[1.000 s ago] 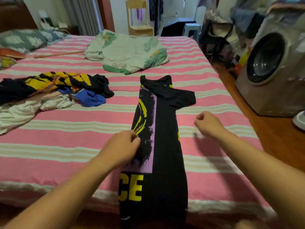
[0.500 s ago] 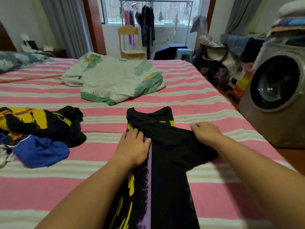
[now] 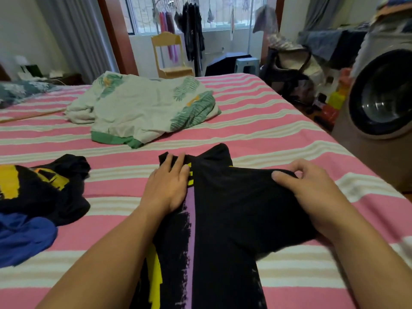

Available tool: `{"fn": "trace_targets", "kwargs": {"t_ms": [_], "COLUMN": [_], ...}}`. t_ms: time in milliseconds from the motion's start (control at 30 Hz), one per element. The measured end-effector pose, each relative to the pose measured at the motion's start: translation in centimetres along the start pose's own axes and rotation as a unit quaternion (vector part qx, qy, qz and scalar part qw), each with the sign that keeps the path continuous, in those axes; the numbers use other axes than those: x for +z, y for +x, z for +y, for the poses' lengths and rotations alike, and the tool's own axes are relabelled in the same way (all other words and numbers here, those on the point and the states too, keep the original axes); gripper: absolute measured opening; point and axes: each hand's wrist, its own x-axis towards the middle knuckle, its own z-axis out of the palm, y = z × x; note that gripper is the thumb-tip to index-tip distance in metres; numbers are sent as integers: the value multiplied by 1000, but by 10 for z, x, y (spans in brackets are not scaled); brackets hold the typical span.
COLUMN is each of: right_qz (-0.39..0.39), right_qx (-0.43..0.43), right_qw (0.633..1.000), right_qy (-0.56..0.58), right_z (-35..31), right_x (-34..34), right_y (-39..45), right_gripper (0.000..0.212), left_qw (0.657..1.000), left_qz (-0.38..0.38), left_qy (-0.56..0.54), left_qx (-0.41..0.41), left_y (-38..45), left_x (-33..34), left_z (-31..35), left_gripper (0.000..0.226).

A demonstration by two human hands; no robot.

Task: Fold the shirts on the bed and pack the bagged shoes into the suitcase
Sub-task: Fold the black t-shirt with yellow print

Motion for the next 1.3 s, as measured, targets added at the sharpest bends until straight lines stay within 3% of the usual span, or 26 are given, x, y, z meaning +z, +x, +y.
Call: {"fn": "trace_targets", "kwargs": {"t_ms": [67, 133, 200, 267, 333, 400, 467, 533, 600, 700, 833, 933, 1000, 1067, 1167, 1233, 1300], "right_qz": [-65, -142, -159, -142, -126, -85, 32, 169, 228, 145, 81, 39, -15, -32, -34, -56, -58], "right_qx": [101, 221, 261, 268, 264, 227, 141, 84, 57, 43, 54, 110, 147, 160, 164, 170, 152], "right_qw": [969, 876, 822, 811, 834, 888, 947, 961, 968, 975, 919, 907, 881, 875, 908, 937, 964], "right_qy": [217, 405, 481, 500, 468, 392, 285, 200, 84, -163, -382, -404, -449, -456, -384, -298, -208], "right_z": [-8, -12, -8, -5, -5, -5, -3, -2, -3, 4, -7, -18, -14, -10, -11, -11, -8], "right_x": [-4, -9, -14, -11, -3, 3, 5, 2, 1, 5, -11, -26, -25, -24, -28, -25, -12], "right_y": [-3, -6, -3, 1, 4, 8, 12, 9, 2, -5, -5, -4, -2, -5, -20, -29, -41], "right_gripper": [17, 17, 25, 22, 12, 15, 28, 38, 41, 51, 62, 44, 53, 62, 64, 58, 45], "left_qw": [1000, 1000, 999, 999, 999, 998, 996, 992, 993, 995, 984, 967, 956, 955, 978, 993, 985], "left_qz": [11, 10, 3, -1, 1, 7, 28, 48, 27, -56, -139, -197, -213, -173, -42, -72, -163], "left_qy": [-11, 11, 31, 45, 51, 59, 87, 112, 108, 84, 109, 148, 178, 218, 204, 92, 47], "left_qx": [-8, -6, -7, -7, -2, 4, 20, 38, 40, 4, -36, -69, -100, -100, 15, 20, -3], "left_y": [-1, -4, -4, -3, -4, -5, -8, -9, -8, -4, 11, 22, 23, 11, -39, -88, -140], "left_x": [-1, -3, -1, 0, 1, -1, -3, -4, -4, -7, -19, -26, -27, -28, -35, -39, -40], "left_z": [1, 4, 4, 4, 5, 7, 10, 13, 13, 13, 24, 37, 47, 65, 100, 115, 122], "left_gripper": [62, 61, 62, 62, 62, 60, 58, 55, 55, 59, 76, 91, 93, 81, 61, 64, 66]}}
